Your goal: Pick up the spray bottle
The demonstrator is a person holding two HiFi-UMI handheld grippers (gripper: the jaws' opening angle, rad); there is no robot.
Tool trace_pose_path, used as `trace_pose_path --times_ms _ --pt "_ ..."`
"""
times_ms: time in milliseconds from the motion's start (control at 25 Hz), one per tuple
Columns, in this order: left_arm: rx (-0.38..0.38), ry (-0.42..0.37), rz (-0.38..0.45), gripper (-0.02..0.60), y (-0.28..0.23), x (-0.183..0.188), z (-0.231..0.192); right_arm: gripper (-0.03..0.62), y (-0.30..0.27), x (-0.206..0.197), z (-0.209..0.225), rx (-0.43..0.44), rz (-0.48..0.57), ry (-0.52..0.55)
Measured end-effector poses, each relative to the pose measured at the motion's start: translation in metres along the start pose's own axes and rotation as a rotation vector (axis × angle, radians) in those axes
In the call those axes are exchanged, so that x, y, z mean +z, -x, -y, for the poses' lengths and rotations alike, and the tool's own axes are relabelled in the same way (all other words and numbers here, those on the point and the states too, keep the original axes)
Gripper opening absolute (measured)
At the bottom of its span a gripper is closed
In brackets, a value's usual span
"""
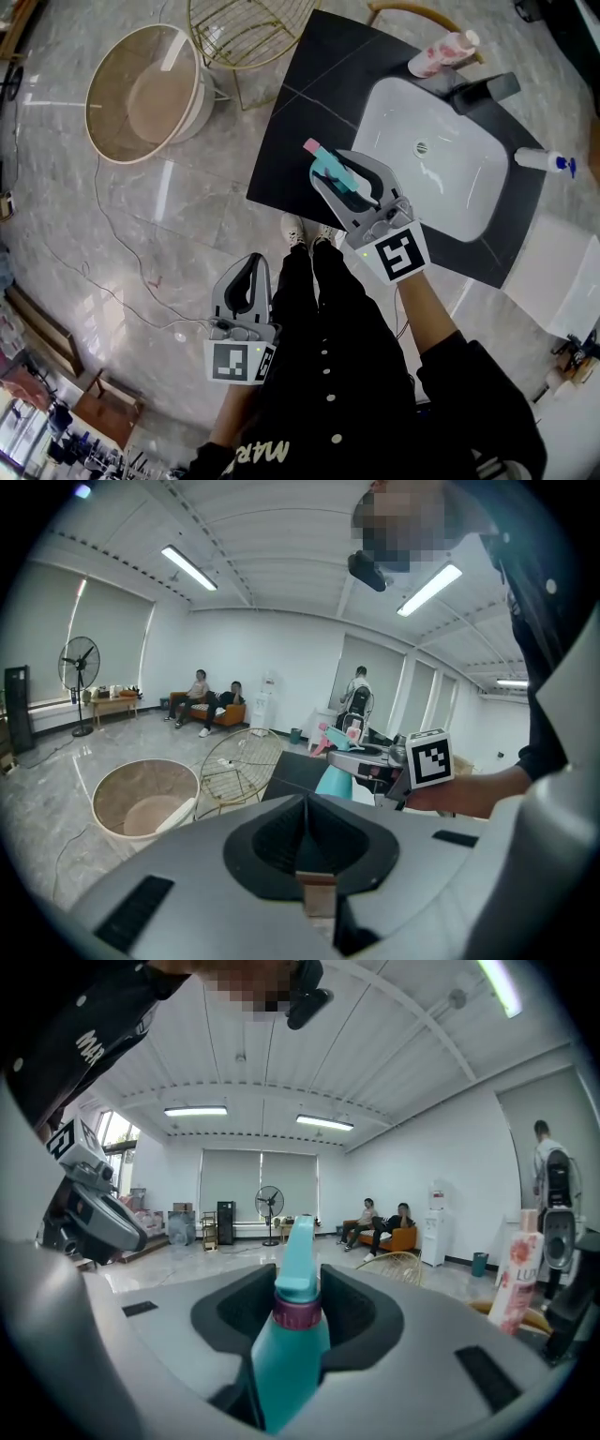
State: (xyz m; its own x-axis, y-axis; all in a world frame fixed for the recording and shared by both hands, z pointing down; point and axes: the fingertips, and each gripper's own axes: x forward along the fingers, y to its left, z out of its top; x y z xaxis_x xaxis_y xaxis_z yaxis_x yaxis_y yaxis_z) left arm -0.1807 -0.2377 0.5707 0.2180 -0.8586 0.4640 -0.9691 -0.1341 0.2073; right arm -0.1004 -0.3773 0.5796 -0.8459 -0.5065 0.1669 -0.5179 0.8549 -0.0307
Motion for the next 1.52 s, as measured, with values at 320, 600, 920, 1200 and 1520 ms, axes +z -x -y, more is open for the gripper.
trace_pose_path --times_ms 320,600,920,1200,1520 --pt "-0.036 -0.079 0.120 0.020 0.010 0.067 0.013 0.141 0.037 0.075 0.009 -0.089 0.059 0.027" --pt "-0.095 -0.134 0.199 0.020 0.013 0.116 0.026 0.140 0.084 0.126 0.007 -0.169 0.088 0.041" --pt "-0.174 -0.188 0.302 0.020 0.004 0.163 0.039 0.140 0.146 0.157 0.023 -0.343 0.140 0.033" --pt "-0.233 -0.219 0.354 0.020 0.009 0.186 0.059 0.140 0.186 0.177 0.021 -0.442 0.165 0.053" --pt "-0.266 -0.229 0.380 0.020 0.013 0.194 0.069 0.138 0.199 0.188 0.022 -0.489 0.189 0.047"
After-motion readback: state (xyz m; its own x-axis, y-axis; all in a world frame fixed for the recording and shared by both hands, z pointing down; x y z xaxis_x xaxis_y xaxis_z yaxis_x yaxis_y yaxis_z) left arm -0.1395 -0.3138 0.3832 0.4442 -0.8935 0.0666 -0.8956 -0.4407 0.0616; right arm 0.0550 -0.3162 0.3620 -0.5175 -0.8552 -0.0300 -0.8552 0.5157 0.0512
